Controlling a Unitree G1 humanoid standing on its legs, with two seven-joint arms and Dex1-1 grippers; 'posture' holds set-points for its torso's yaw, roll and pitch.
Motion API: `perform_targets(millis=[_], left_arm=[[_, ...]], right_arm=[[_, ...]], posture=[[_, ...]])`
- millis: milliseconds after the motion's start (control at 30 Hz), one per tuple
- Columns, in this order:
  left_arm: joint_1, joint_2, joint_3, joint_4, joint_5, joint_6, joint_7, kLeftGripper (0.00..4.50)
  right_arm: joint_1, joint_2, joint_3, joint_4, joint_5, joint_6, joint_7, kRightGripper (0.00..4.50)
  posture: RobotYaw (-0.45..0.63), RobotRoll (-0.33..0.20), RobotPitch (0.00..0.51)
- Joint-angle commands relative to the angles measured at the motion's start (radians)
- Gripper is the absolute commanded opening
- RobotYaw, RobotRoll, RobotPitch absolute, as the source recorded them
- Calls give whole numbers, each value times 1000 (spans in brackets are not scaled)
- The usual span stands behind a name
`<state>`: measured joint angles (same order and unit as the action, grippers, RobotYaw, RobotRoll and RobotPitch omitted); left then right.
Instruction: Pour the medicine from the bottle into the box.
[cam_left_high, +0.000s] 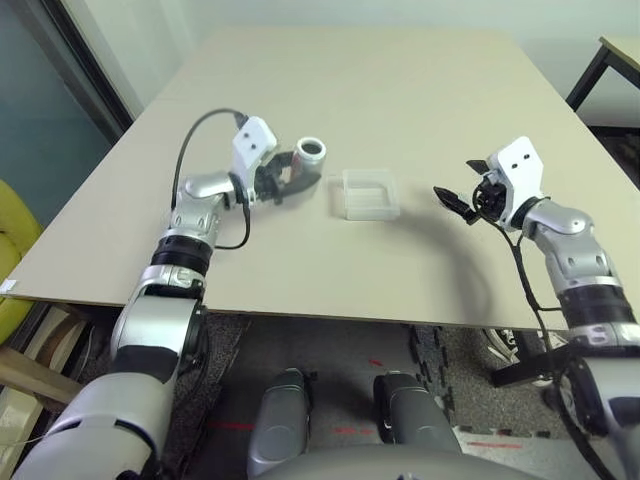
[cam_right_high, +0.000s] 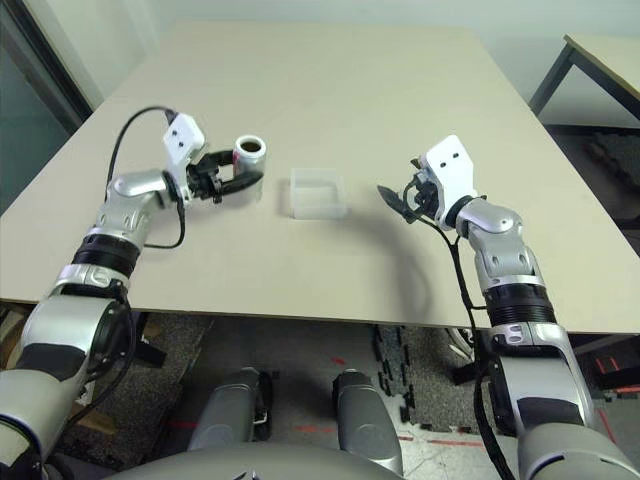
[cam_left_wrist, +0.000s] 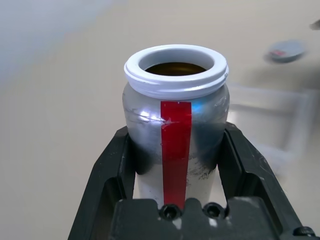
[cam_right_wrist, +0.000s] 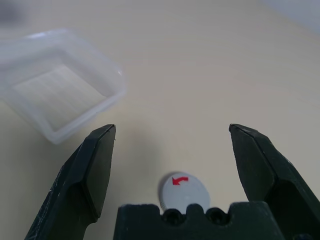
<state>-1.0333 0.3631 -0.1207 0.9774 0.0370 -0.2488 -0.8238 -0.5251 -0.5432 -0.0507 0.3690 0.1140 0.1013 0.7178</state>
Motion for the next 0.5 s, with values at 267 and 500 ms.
perform_targets(millis=[267, 500], left_arm=[[-389, -136, -635, 331, 766, -219, 493, 2487], [-469, -190, -860, 405, 1004, -181, 569, 2487]], right_arm=[[-16, -12, -31, 0, 40, 41, 1, 4500], [-7, 22, -59, -49, 84, 79, -43, 4500]], posture=[[-72, 0, 48], [-134, 0, 48]])
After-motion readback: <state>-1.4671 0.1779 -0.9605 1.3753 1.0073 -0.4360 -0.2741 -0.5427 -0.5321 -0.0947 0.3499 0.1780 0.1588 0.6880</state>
